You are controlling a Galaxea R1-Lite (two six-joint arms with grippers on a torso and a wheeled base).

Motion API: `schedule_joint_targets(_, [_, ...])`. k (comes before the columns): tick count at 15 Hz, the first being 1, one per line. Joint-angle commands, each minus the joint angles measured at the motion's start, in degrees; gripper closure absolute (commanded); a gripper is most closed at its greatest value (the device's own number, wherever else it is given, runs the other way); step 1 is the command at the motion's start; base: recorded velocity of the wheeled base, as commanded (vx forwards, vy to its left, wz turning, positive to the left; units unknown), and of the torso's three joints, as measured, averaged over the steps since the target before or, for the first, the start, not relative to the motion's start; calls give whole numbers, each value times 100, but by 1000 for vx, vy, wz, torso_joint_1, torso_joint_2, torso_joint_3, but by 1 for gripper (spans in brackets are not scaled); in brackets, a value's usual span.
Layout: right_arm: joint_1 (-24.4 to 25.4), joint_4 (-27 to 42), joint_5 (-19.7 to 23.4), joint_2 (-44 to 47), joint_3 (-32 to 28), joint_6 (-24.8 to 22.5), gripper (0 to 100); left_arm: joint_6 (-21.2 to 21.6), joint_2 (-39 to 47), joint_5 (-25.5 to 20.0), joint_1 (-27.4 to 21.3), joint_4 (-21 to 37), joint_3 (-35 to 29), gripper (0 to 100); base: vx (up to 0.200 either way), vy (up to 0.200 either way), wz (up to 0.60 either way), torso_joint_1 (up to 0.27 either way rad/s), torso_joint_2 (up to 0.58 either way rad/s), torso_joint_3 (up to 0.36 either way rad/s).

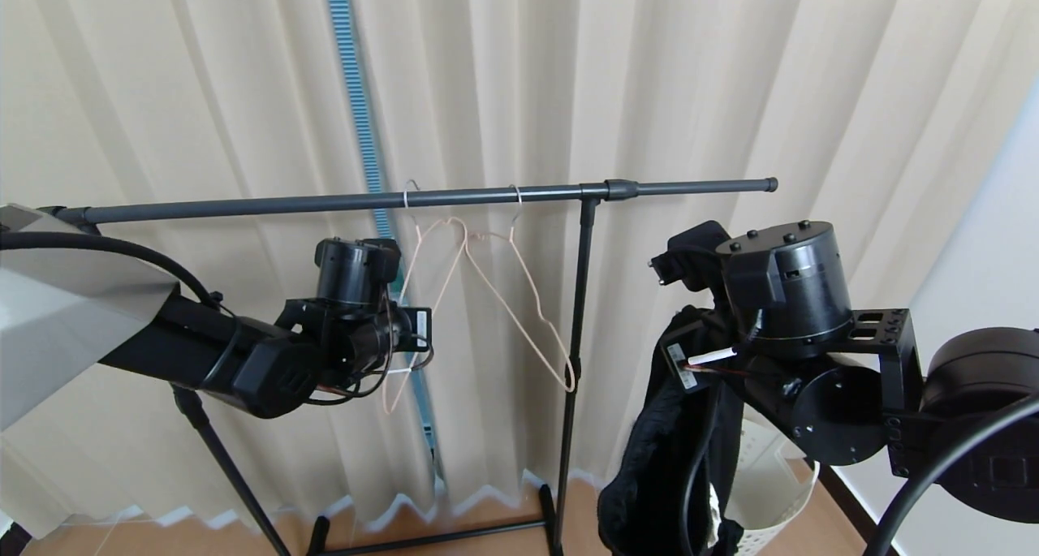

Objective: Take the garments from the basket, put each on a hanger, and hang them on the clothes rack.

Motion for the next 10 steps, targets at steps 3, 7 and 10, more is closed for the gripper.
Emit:
schedule_joint_targets(3, [2, -10, 2, 3, -2, -2, 100, 47, -743, -3, -106, -5, 530, 100, 0, 0, 0, 0, 0, 0])
schedule_joint_targets(7, [2, -10, 2, 12, -2, -2, 100, 91, -1578, -21, -335, -5, 1365, 100, 0, 0, 0, 0, 0, 0])
schedule_joint_targets(10, [2, -19, 11, 38, -2, -2, 100, 320, -2308, -64, -493, -67, 2376, 100, 0, 0, 0, 0, 0, 0])
